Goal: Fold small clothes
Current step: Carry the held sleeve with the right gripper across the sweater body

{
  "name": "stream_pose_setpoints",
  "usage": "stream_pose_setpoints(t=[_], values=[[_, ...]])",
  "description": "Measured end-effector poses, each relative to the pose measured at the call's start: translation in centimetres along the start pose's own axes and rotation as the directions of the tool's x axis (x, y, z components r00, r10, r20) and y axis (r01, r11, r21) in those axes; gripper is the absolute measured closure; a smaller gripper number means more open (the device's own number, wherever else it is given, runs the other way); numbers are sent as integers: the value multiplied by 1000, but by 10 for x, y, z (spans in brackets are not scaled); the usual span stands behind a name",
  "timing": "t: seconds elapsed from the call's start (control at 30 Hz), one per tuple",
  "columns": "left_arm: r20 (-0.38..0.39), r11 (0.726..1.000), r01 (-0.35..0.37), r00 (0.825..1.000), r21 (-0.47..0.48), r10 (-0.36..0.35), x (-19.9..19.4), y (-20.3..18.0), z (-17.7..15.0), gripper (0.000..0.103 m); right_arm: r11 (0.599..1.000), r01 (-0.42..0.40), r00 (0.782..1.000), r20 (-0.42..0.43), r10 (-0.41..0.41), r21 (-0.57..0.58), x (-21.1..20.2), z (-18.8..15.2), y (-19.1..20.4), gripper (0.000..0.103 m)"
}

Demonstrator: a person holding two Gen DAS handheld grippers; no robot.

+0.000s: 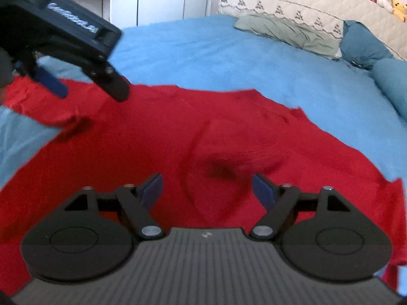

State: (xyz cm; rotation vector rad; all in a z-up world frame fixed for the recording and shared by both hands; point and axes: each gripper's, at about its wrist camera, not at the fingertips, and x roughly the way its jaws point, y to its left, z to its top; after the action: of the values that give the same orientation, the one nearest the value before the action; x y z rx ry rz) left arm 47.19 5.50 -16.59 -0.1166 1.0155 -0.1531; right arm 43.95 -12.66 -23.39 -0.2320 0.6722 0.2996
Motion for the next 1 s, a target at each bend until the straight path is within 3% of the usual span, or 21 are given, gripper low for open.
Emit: stream_pose_setpoints(t=[0.1,0.23,0.4,0.47,0.6,0.7,0.87,0.9,0.97,1.0], values=[[-30,992,39,999,120,-36,17,-36,-3,1,999,30,999,-25,-29,37,-20,-9,-25,10],[-30,972,25,999,236,-18,43,-73,-12,12,992,60,996,-65,-53,112,-41,-27,-54,10],[-34,967,30,999,255,-22,70,-90,-16,27,982,96,992,-101,-80,164,-50,-44,-69,10],[-49,970,26,999,243,-15,78,-93,-15,46,978,100,991,-105,-81,184,-51,-49,-72,10],[-27,990,15,1000,143,-12,80,-80,-8,62,971,105,991,-110,-83,213,-47,-52,-77,10],[-13,998,-30,999,52,31,76,-60,-4,62,966,112,989,-121,-85,233,-48,-52,-79,10],[-18,998,9,1000,-67,-10,72,-28,-9,62,955,124,984,-155,-83,271,-46,-59,-87,10],[-14,997,25,1000,-68,-26,71,-28,-10,59,952,124,984,-160,-81,281,-46,-61,-89,10],[-8,995,76,997,-68,-76,71,-26,-12,39,949,124,983,-166,-78,289,-47,-64,-91,10],[-1,993,98,995,-71,-98,71,-26,-13,36,949,126,982,-169,-79,289,-45,-64,-92,10]])
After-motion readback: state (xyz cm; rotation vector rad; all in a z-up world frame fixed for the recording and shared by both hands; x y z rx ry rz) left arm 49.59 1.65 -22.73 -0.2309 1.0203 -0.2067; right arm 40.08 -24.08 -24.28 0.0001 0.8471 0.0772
